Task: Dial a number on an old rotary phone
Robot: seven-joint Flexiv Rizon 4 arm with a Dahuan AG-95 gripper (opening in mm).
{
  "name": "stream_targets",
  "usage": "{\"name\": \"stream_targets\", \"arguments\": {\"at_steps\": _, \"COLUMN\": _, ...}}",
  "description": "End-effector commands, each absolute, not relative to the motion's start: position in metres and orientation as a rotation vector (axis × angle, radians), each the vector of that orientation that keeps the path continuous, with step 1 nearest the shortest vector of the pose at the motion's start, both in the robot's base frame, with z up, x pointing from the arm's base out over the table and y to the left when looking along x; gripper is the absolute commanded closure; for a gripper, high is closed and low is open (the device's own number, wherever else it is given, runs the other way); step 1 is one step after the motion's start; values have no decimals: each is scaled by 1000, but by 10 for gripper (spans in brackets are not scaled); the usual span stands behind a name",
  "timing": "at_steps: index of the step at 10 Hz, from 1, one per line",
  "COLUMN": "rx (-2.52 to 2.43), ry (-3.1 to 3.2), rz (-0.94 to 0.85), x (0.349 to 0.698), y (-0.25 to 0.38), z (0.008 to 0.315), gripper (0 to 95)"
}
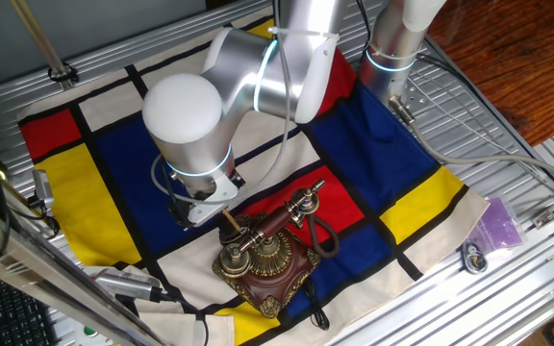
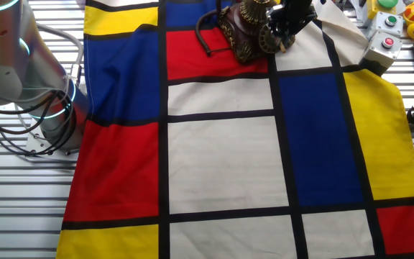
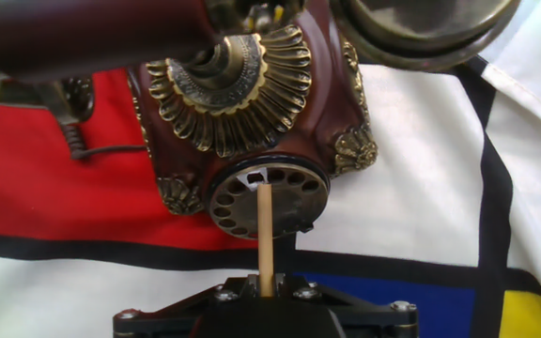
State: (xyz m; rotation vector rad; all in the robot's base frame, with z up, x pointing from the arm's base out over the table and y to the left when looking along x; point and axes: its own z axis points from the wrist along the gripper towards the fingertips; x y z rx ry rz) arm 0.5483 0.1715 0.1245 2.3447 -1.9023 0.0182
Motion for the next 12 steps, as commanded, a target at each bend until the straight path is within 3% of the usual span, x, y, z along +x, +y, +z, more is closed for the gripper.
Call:
{"name": "stream_targets", "arguments": {"at_steps": 1, "rx": 2350, "ry": -1894, "rz": 14, "x": 547, "y": 172, "z": 124, "gripper": 950}}
{"name": "stream_targets", "arguments": {"at_steps": 12, "rx": 2306, "ry": -1884, "rz": 45, "x": 542, "y": 177, "z": 123, "gripper": 950}}
